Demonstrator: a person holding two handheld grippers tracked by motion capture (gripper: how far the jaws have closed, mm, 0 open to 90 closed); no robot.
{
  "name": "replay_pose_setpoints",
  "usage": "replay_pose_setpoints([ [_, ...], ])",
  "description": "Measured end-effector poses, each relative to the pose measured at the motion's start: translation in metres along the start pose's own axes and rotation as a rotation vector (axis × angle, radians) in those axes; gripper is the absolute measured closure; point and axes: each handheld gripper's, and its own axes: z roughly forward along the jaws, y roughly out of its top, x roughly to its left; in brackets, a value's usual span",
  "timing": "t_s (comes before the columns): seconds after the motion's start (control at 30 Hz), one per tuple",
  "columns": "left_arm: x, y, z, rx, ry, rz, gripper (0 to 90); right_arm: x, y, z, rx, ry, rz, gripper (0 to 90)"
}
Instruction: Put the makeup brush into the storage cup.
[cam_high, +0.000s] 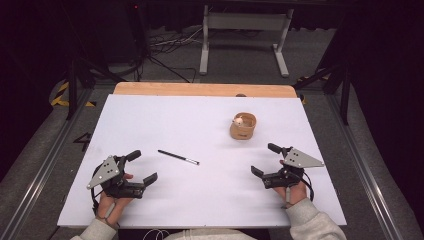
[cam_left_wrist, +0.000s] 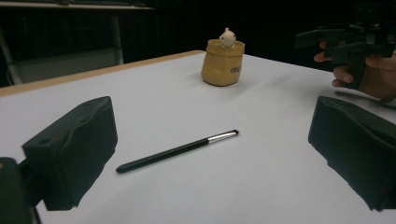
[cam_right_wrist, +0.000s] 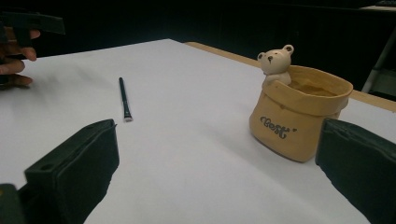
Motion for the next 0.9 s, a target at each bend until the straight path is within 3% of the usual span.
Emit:
replay_pose_setpoints([
  [0.17, 0.0, 0.001, -0.001, -0.025, 0.022, 0.01, 0.1, 0.0, 0.0, 0.0, -0.008, 0.002, 0.005, 0.0],
  [0.4, 0.0, 0.003, 0.001, -0.019, 0.017, 0.013, 0.1, -0.001, 0.0, -0.001, -0.007, 0.004, 0.01, 0.0],
  [0.57, -0.001, 0.01, 0.005, 0.006, -0.03, -0.009, 2.6, -0.001, 0.001, -0.002, -0.019, 0.014, 0.02, 0.0],
  [0.8, 0.002, 0.021, 0.017, -0.006, -0.045, -0.017, 0.0, 0.001, 0.008, -0.005, -0.052, 0.015, 0.005, 0.0],
  [0.9, 0.006, 0.029, 0.025, 0.003, -0.069, -0.033, 0.0, 0.001, 0.008, -0.005, -0.051, 0.015, 0.002, 0.0],
])
